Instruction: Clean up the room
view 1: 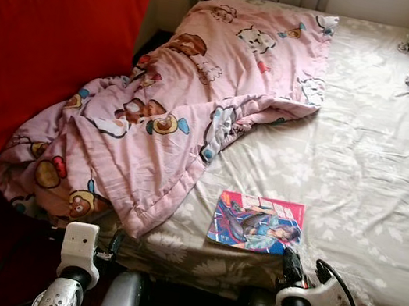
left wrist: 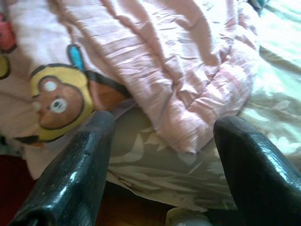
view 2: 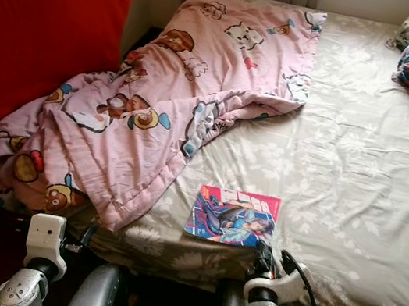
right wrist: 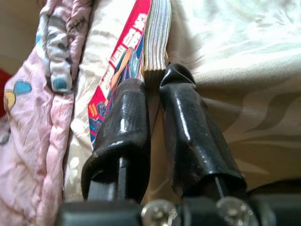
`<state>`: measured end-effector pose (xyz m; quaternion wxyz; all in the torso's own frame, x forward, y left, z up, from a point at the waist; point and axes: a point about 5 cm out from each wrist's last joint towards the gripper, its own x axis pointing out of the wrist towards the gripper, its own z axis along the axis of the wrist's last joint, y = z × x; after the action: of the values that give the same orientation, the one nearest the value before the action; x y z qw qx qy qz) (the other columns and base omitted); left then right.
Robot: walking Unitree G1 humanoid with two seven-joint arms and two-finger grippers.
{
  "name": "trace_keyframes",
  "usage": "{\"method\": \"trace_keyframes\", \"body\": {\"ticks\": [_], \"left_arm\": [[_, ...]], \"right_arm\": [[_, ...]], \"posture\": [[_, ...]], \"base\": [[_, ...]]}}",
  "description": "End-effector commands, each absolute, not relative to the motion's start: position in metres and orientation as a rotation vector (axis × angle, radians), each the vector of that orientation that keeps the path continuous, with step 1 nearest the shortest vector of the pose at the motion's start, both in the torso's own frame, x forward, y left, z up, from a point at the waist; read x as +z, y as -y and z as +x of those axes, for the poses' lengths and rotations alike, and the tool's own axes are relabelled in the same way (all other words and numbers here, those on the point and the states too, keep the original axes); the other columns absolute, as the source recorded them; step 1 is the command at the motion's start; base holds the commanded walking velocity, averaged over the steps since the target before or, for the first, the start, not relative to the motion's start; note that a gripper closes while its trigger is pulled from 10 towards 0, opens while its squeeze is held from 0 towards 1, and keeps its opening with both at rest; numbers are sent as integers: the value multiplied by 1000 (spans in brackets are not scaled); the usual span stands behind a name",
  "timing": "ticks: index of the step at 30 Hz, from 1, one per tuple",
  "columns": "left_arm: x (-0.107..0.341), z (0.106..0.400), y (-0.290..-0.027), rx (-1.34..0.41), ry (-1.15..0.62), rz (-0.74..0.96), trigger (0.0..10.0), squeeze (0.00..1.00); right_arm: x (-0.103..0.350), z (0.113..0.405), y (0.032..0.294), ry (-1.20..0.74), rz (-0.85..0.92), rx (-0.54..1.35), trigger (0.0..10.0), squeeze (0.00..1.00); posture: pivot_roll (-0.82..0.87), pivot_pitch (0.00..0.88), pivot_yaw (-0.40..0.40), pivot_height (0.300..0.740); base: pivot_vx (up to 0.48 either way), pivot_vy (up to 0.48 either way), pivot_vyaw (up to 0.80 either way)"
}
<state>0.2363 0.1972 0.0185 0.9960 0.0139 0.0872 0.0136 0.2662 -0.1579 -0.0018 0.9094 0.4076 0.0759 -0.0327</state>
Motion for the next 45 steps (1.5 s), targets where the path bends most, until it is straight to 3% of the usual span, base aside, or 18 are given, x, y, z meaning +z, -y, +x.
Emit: {"method": "trace_keyframes", "body": {"ticks": [1, 8, 13, 15, 16, 18, 24, 25, 26, 28, 29, 33, 34, 35, 41, 42, 43, 45], "left_arm": [[14, 231, -199, 37, -189, 33, 10000, 0], [14, 231, -199, 36, -192, 35, 10000, 0], [14, 231, -198, 36, -192, 35, 10000, 0], [14, 230, -198, 35, -194, 35, 10000, 0], [13, 230, -197, 34, -195, 35, 10000, 0], [13, 229, -197, 33, -198, 37, 10000, 0], [12, 227, -198, 35, -203, 42, 10000, 0], [12, 226, -199, 37, -205, 43, 10000, 0], [12, 226, -199, 38, -205, 43, 10000, 0], [11, 225, -200, 39, -207, 45, 10000, 0], [11, 224, -200, 40, -212, 49, 10000, 0], [10, 223, -200, 38, -216, 52, 10000, 0], [10, 224, -200, 36, -217, 53, 10000, 0], [10, 224, -200, 35, -218, 53, 10000, 0], [9, 225, -198, 20, -221, 67, 10000, 0], [9, 225, -197, 18, -222, 69, 10000, 0], [9, 225, -197, 17, -222, 72, 10000, 0], [8, 225, -198, 17, -224, 75, 10000, 0]], "right_arm": [[12, 272, 139, -102, 734, 59, 0, 0], [14, 273, 133, -118, 686, 122, 0, 0], [-10, 264, 149, -239, 807, -116, 39, 0], [-27, 253, 157, -326, 869, -241, 7176, 0], [-31, 249, 158, -350, 882, -270, 9843, 0], [-37, 243, 161, -385, 899, -315, 10000, 0], [-53, 230, 166, -494, 912, -412, 10000, 0], [-53, 230, 167, -498, 911, -413, 10000, 502], [-53, 231, 167, -496, 909, -414, 10000, 624], [-52, 233, 167, -489, 904, -407, 10000, 612], [-49, 236, 167, -477, 904, -398, 10000, 404], [-44, 243, 168, -447, 914, -383, 10000, 443], [-43, 245, 168, -444, 909, -377, 10000, 376], [-42, 246, 168, -443, 904, -372, 10000, 55], [-41, 248, 166, -438, 904, -346, 10000, 0], [-40, 249, 165, -432, 908, -344, 7098, 0], [-40, 249, 165, -423, 918, -340, 0, 0], [-39, 250, 165, -417, 922, -339, 0, 0]], "posture": [[30, 117, 43, 583], [26, 117, 43, 583], [30, 122, 41, 583], [29, 127, 43, 583], [30, 129, 44, 583], [30, 129, 44, 583], [41, 145, 46, 583], [45, 149, 48, 583], [45, 149, 48, 583], [46, 153, 49, 583], [44, 154, 50, 583], [45, 157, 52, 583], [43, 158, 52, 583], [43, 158, 53, 583], [43, 158, 53, 583], [45, 159, 54, 583], [45, 159, 54, 583], [47, 159, 53, 583]], "base": [[0, 0, 0], [0, 0, 0], [0, 0, 0], [0, 0, 0], [0, 0, 0], [0, 0, 0], [0, 0, 0], [0, 0, 0], [0, 0, 0], [0, 0, 0], [0, 0, 0], [0, 0, 0], [0, 0, 0], [0, 0, 0], [0, 0, 0], [0, 0, 0], [0, 0, 0], [0, 0, 0]]}}
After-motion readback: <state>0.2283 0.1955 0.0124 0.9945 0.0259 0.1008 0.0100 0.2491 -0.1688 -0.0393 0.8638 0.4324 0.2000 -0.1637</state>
